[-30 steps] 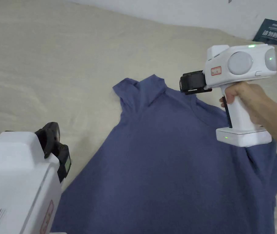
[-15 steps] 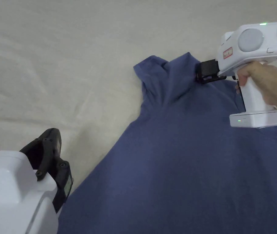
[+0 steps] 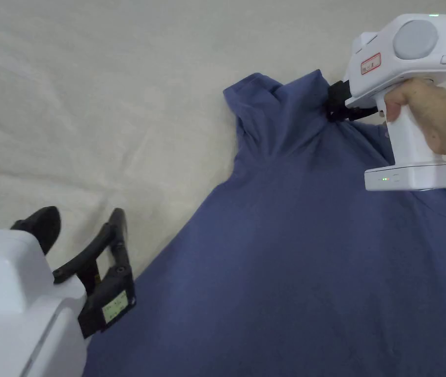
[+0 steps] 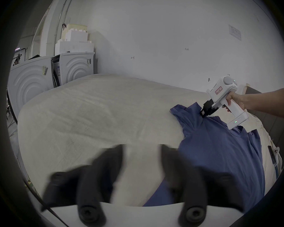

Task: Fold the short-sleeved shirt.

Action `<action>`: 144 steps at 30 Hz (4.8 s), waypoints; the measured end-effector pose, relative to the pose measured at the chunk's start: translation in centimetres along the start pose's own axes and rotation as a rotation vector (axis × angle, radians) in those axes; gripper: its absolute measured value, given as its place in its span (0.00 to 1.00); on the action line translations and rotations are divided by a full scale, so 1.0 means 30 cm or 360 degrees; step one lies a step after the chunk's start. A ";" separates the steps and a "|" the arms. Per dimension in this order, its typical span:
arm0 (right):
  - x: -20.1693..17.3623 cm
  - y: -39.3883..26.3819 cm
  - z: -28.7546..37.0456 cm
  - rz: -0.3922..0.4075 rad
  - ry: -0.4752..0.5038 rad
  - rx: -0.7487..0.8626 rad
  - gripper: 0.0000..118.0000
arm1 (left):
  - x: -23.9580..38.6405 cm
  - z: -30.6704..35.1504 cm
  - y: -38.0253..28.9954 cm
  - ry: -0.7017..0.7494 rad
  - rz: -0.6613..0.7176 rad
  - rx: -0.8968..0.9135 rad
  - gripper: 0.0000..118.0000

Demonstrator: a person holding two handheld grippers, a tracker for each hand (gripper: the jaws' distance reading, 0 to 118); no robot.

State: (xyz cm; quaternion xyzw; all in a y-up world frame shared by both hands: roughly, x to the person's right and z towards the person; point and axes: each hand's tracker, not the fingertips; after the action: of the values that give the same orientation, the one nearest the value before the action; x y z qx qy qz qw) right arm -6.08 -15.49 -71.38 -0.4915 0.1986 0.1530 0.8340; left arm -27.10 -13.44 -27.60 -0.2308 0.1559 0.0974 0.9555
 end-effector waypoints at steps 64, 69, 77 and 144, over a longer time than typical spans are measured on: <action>0.233 -0.678 2.194 -0.0438 -0.0468 0.1206 0.03 | 0.001 0.684 1.197 -0.0200 -0.0004 0.0528 0.00; 0.243 -0.700 2.282 -0.0465 -0.0461 0.1277 0.03 | 0.033 0.773 1.356 -0.0130 -0.0169 0.0645 0.00; 0.249 -0.634 2.342 -0.0491 -0.0498 0.1317 0.03 | 0.091 0.754 1.499 -0.0045 -0.0187 0.0620 0.00; 0.647 -0.813 0.476 -0.0992 -0.0538 0.0327 0.03 | 0.427 -0.721 0.320 0.0097 -0.0861 -0.0299 0.00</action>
State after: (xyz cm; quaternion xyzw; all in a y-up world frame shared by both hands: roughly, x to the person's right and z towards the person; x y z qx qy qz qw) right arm 24.47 -13.23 -55.97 -0.4099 -0.0868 -0.0500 0.9066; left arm -23.10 -13.80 -54.21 -0.3543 0.1077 -0.1541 0.9160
